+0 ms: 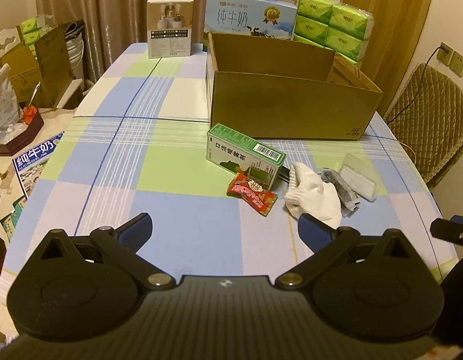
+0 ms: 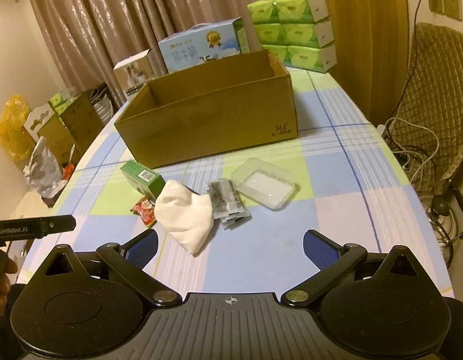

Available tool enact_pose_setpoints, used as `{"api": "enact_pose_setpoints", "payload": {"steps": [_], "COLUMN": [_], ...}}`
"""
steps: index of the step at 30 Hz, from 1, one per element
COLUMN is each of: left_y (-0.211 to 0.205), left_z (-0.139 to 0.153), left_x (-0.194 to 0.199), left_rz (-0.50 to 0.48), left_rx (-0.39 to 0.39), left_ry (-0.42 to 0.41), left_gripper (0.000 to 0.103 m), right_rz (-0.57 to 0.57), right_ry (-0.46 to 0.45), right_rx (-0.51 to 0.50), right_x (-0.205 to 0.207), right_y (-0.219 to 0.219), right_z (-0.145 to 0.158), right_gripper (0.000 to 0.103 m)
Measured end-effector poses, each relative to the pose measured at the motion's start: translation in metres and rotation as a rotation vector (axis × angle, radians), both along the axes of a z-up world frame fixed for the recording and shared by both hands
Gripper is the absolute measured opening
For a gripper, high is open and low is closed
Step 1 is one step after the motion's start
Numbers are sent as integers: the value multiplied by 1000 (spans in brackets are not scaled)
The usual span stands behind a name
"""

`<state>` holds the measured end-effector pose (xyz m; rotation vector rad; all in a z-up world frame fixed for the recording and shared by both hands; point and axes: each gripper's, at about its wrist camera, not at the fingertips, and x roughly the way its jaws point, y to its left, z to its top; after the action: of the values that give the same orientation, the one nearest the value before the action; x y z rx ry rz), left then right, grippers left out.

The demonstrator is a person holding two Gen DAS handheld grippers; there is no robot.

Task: Organize objects
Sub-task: 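Withdraw both tools from the box back over the table items, then grasp the white knit cloth with the left tool while the right tool grasps the clear snack packet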

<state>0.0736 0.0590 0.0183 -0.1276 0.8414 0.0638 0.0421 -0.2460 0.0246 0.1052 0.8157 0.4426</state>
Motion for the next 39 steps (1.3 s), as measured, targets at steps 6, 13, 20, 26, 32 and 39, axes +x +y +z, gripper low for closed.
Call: {"api": "enact_pose_setpoints", "payload": {"steps": [6,13,20,26,32,39], "left_y": [-4,-24,-51,-74,-85,-62], "left_z": [-9,-25,-45,-69,-87,-73], "left_x": [11,28,58,88,105,90], "left_rz": [-12,-67,-152,-228,-253,-240], "left_rx": [-2,-7,-48,-74,-52,-20], "left_ry": [15,35,29,50,83,72], "left_gripper": [101,101,95,72,42,9], "right_rz": [19,23,22,0,38,178], "right_ry": [2,14,38,47,49,17], "right_rx": [-32,-67,-80,-88,-97,-117], "right_x": [10,28,47,59,69,83], "right_y": [9,11,8,5,10,43], "right_z": [-15,-34,-48,-54,-60,-67], "right_gripper": [100,89,77,75,67,58]}}
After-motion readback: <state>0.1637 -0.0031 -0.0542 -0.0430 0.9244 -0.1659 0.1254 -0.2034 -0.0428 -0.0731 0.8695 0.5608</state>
